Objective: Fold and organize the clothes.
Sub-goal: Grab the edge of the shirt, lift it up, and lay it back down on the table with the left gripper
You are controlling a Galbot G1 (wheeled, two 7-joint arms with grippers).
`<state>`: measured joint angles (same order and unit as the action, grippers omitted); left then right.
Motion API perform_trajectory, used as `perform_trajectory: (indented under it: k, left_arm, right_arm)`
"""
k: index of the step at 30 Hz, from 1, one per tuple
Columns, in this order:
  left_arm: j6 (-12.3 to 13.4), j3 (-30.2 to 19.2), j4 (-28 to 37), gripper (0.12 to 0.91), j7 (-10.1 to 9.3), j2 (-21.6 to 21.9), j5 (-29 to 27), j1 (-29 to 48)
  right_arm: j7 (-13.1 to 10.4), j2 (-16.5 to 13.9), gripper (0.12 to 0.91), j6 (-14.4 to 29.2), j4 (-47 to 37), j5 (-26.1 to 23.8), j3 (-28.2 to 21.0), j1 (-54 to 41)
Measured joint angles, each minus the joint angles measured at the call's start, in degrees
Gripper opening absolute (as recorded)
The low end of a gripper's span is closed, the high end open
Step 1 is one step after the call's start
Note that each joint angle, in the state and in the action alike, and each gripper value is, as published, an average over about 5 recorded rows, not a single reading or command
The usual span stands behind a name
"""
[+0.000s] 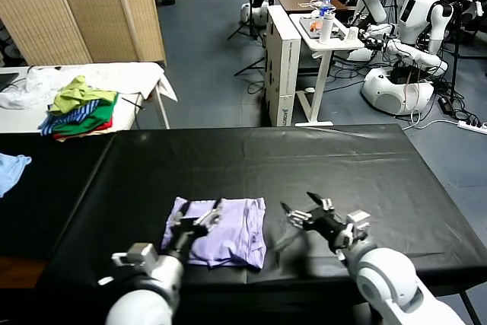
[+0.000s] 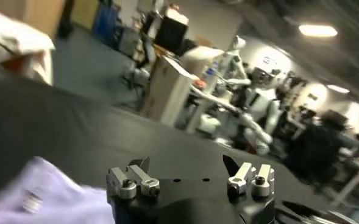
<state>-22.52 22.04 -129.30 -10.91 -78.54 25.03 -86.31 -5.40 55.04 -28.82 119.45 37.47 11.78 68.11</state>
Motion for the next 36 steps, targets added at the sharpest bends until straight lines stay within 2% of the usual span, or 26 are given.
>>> perform_trajectory:
  k: [7,13,16,26,29,33,36]
  left_arm:
    - [0.81,3.52,0.68,0.907,0.05,1.04,-2.41,-1.6]
    - [1.11,4.93,1.1,0.907,0.08,1.4,-3.84,-2.67]
    - [1.2,5.16,1.18,0.907,0.08,1.41,-4.19,-3.08]
    - [1.46,6.03,1.31,0.907,0.05,1.34,-4.65,-3.87]
    - [1.62,6.28,1.51,0.907,0.04,1.21,-4.79,-4.0]
    - [1.87,6.44,2.07,0.907,0.1,0.92,-4.97,-3.91]
    - [2.16,6.69,2.55,0.907,0.8,0.78,-5.12,-3.85]
  right_arm:
    - [-0.84,3.55,0.907,-0.08,-3.76,-0.64,-7.42,-6.17]
    - [-0.94,6.92,0.893,-0.42,-7.28,0.1,-10.5,-8.51]
    - [-1.0,7.78,0.782,-0.46,-8.53,0.55,-10.82,-8.43]
    - [-1.51,9.1,0.202,-0.39,-9.24,0.13,-9.82,-6.82]
    - [-2.14,8.51,0.139,-1.76,-8.37,-1.42,-9.14,-5.92]
    - [-2.15,8.33,0.14,-2.79,-8.7,-3.35,-8.87,-5.46]
    - [-1.4,8.73,0.176,-2.14,-9.19,-3.6,-8.44,-5.5]
